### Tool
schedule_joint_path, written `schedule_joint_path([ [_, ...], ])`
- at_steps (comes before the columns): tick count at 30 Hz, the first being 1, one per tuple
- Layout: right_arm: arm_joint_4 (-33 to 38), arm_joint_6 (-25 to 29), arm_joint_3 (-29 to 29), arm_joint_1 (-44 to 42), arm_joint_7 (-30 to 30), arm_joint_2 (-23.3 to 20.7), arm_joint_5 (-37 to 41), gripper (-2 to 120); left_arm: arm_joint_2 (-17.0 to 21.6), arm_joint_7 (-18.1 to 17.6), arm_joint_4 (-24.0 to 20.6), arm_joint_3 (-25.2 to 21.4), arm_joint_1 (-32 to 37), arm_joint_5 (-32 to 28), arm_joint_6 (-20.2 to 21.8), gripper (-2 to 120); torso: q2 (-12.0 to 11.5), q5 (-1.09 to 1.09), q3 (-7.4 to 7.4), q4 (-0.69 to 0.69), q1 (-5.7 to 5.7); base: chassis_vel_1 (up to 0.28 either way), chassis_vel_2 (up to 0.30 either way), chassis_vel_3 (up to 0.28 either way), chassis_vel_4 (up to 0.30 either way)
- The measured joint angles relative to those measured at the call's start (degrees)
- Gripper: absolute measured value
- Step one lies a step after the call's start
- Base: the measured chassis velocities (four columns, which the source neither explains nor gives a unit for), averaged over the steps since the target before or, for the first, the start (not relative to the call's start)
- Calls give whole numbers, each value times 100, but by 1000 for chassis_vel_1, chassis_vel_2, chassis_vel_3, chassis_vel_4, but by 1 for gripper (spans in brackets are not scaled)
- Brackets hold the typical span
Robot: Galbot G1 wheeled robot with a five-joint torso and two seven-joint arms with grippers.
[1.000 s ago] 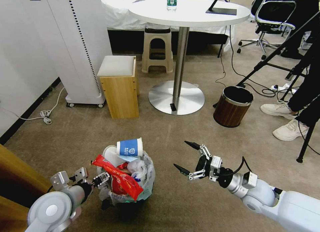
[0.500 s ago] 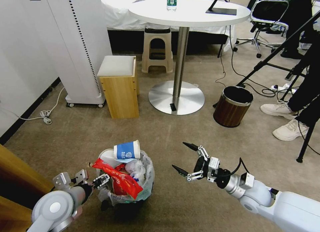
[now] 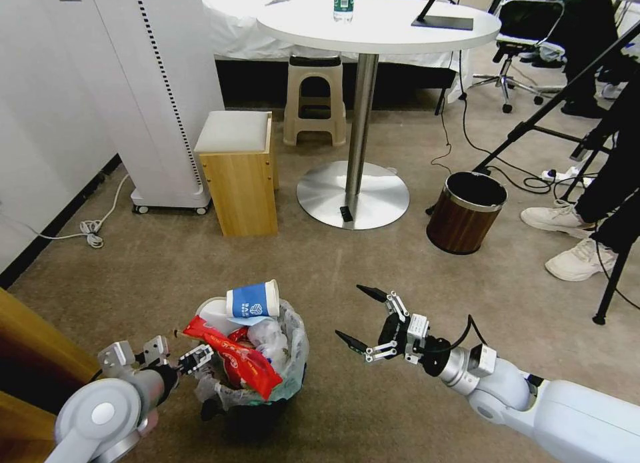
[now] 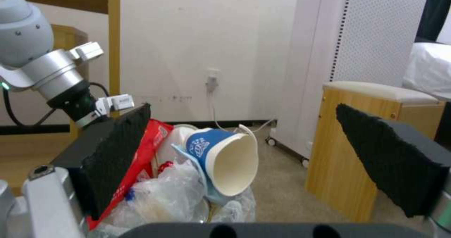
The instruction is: Pick up the trash bin and place the garbage on the floor into it.
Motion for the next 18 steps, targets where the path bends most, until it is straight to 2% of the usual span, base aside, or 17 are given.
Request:
schedule_joint_path([
  [10, -16, 0, -96, 56, 1, 68, -53, 100, -115, -421, -123, -124, 159, 51, 119, 100, 0, -1, 0, 0, 0, 0, 0, 0, 0],
  [18, -62, 0, -172, 104, 1, 125, -93, 100, -151, -532, -315, -330, 312, 67, 127, 100, 0, 0, 0, 0, 0, 0, 0, 0, 0],
])
